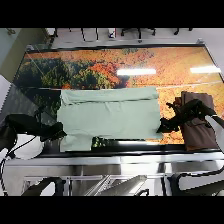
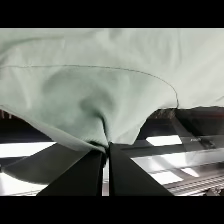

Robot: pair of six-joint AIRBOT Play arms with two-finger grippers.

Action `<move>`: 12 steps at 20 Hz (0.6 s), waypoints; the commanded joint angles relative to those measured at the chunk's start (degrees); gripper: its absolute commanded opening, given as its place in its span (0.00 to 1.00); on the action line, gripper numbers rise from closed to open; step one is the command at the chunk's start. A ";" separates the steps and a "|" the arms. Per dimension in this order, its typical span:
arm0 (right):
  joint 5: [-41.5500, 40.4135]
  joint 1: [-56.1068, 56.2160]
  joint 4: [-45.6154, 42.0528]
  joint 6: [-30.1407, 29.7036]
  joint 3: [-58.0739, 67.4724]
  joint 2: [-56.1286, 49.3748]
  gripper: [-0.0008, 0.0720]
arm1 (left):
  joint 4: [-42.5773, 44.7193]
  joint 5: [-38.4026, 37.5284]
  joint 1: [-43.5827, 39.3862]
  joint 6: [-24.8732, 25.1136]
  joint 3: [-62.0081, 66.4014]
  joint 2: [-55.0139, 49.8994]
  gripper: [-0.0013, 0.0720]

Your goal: Fold the shirts.

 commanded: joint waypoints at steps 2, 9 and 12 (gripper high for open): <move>1.16 -0.37 -1.95 3.02 -1.29 7.19 0.03 | 5.90 1.79 0.39 -1.05 -0.02 4.70 0.05; 3.34 -2.73 -10.01 10.14 -2.71 16.96 0.03 | 17.46 9.27 0.24 -2.93 0.00 8.66 0.05; 5.86 -2.69 -3.30 7.78 -1.07 18.51 0.03 | 15.89 4.55 0.26 -2.89 3.58 7.89 0.05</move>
